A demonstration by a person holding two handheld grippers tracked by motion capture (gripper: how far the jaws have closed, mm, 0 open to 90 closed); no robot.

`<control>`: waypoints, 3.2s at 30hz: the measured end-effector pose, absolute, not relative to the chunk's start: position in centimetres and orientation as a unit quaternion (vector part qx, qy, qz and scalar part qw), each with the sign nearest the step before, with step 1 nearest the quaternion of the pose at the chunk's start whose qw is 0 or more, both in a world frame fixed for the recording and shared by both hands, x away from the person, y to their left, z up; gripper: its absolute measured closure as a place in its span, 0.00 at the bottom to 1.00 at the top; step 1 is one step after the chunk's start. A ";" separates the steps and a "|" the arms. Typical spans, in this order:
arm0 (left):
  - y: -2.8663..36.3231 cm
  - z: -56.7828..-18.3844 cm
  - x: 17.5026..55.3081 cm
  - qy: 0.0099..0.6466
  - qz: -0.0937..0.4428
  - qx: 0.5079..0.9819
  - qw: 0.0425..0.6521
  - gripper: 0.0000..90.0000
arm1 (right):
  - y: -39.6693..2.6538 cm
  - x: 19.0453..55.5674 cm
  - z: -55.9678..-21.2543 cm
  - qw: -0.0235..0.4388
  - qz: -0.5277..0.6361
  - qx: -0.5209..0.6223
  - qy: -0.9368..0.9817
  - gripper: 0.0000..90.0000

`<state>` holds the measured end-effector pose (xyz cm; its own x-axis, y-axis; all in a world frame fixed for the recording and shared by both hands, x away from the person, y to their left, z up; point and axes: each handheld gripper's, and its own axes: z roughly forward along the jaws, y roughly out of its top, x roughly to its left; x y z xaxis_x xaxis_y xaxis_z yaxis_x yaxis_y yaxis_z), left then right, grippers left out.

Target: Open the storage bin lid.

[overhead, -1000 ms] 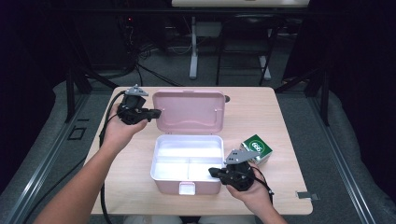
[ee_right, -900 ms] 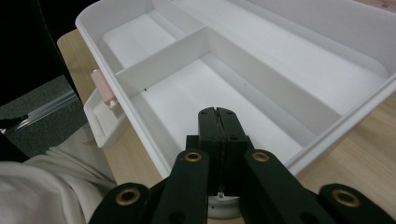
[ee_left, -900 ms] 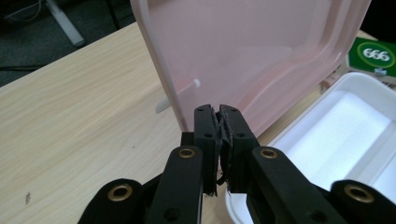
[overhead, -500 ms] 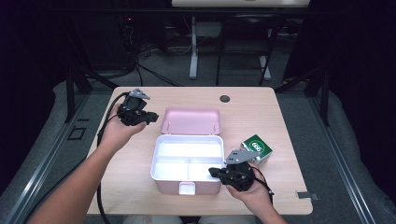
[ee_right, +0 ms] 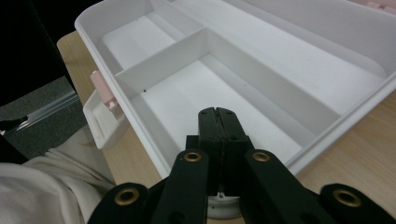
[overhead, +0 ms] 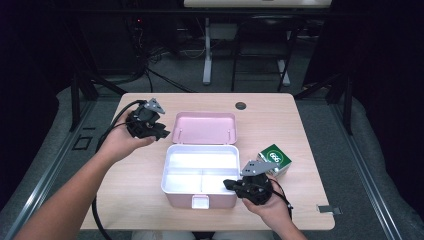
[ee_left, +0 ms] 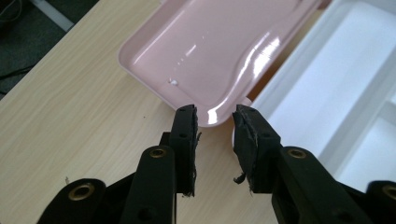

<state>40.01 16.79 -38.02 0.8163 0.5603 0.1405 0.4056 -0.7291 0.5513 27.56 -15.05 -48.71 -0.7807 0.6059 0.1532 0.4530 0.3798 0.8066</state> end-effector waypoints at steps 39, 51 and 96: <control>8.6 -40.9 36.1 0.066 0.119 0.984 0.112 0.82 | -18.6 28.0 -47.1 0.128 0.485 0.361 0.786 0.86; 6.3 -41.7 35.2 0.028 0.112 0.989 0.088 0.86 | -19.5 28.4 -47.5 0.128 0.484 0.376 0.780 0.85; 3.8 -44.0 34.8 -0.016 0.121 0.992 0.030 0.95 | -19.9 28.9 -48.6 0.124 0.476 0.392 0.777 0.84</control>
